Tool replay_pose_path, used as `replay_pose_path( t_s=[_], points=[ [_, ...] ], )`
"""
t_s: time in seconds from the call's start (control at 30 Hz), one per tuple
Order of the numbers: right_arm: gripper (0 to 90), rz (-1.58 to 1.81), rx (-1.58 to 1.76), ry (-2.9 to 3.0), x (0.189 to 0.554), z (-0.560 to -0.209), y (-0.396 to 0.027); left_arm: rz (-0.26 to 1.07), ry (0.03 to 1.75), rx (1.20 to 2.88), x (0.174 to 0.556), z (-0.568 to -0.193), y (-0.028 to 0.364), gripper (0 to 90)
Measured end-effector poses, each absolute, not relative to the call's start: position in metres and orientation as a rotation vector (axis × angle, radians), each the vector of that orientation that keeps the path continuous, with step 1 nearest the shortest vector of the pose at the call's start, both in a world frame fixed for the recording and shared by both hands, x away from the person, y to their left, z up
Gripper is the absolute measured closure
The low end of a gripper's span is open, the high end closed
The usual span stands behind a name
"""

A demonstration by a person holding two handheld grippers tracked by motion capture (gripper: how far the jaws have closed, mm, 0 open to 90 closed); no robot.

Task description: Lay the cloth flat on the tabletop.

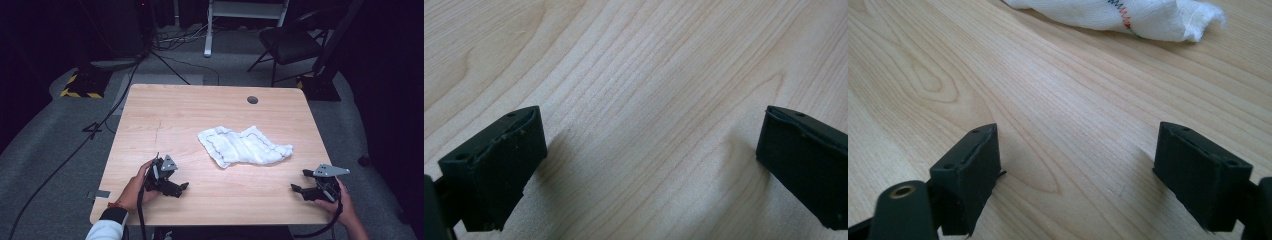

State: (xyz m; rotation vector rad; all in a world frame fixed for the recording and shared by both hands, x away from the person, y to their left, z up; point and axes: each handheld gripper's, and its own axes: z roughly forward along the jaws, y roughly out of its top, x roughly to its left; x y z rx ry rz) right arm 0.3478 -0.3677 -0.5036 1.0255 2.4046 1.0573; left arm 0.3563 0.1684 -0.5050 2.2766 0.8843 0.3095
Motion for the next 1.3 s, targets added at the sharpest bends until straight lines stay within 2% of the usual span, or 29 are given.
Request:
replay_pose_path(
  t_s=[0.17,0.4,0.43,0.57,0.67,0.73,0.83,0.97,1.23,1.3],
  points=[
    [18.9,1.055,1.026,2.405,0.348,-0.503,-0.368,0.295,0.829,2.295,0.360,-0.505,0.172,0.3],
    [19.0,1.042,1.018,2.424,0.350,-0.502,-0.367,0.298,0.840,2.294,0.358,-0.505,0.173,0.3],
    [23.2,1.059,1.015,2.437,0.353,-0.500,-0.368,0.298,0.840,2.294,0.359,-0.505,0.173,0.4],
    [28.2,1.065,1.022,2.419,0.360,-0.496,-0.368,0.289,0.817,2.300,0.362,-0.505,0.172,0.3],
    [34.0,1.069,0.991,2.390,0.377,-0.470,-0.356,0.275,0.779,2.309,0.369,-0.505,0.172,0.3],
    [34.2,1.050,0.969,2.384,0.383,-0.464,-0.351,0.278,0.795,2.305,0.375,-0.505,0.167,0.3],
    [36.8,1.050,0.946,2.367,0.408,-0.445,-0.329,0.275,0.775,2.310,0.385,-0.504,0.150,0.4],
    [39.3,1.018,0.928,2.374,0.424,-0.442,-0.313,0.265,0.749,2.318,0.390,-0.504,0.134,0.9],
    [44.6,0.907,1.020,2.419,0.452,-0.465,-0.308,0.247,0.663,2.300,0.405,-0.503,0.079,15.1],
    [44.8,0.891,1.029,2.421,0.452,-0.468,-0.310,0.240,0.659,2.297,0.407,-0.503,0.073,15.4]
  ],
)
